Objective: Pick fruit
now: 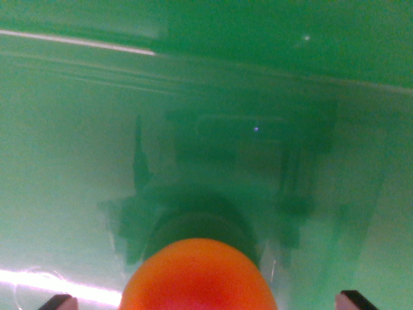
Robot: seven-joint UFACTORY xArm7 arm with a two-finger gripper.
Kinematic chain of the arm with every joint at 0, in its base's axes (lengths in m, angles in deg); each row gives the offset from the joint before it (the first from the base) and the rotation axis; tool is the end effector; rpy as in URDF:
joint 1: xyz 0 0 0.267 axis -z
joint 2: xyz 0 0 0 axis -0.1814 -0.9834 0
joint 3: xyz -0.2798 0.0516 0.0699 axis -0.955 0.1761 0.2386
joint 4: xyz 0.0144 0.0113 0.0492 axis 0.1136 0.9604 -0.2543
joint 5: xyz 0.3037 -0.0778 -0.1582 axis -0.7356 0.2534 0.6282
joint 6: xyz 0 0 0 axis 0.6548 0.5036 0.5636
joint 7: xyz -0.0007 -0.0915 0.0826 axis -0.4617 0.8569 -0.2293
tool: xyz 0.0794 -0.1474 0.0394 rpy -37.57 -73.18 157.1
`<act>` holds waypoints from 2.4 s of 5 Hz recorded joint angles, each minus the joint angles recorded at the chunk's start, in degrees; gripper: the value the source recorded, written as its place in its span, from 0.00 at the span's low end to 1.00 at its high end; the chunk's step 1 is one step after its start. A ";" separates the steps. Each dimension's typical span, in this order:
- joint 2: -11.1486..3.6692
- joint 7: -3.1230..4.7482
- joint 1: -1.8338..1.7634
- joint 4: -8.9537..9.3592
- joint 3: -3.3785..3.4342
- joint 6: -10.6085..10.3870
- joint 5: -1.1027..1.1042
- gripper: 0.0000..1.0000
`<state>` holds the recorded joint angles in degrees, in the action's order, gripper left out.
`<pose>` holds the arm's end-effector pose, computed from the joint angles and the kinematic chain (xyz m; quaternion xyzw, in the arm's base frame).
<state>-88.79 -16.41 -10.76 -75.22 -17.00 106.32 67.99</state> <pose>0.4361 -0.0179 0.0379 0.9961 0.0784 -0.0388 0.0137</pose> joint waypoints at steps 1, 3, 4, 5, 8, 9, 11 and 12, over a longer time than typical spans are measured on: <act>0.00 0.00 0.00 0.00 0.00 0.00 0.00 0.00; -0.36 0.16 -0.03 0.96 -0.03 -1.18 0.10 0.00; -0.63 0.28 -0.05 1.68 -0.06 -2.06 0.17 0.00; -0.63 0.28 -0.05 1.68 -0.06 -2.06 0.17 0.00; -0.86 0.39 -0.07 2.30 -0.08 -2.82 0.23 1.00; -0.86 0.39 -0.07 2.30 -0.08 -2.82 0.23 1.00; -0.86 0.39 -0.07 2.30 -0.08 -2.82 0.23 1.00; -0.84 0.39 -0.07 2.27 -0.08 -2.78 0.23 1.00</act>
<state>-89.64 -16.02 -10.83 -72.95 -17.07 103.54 68.22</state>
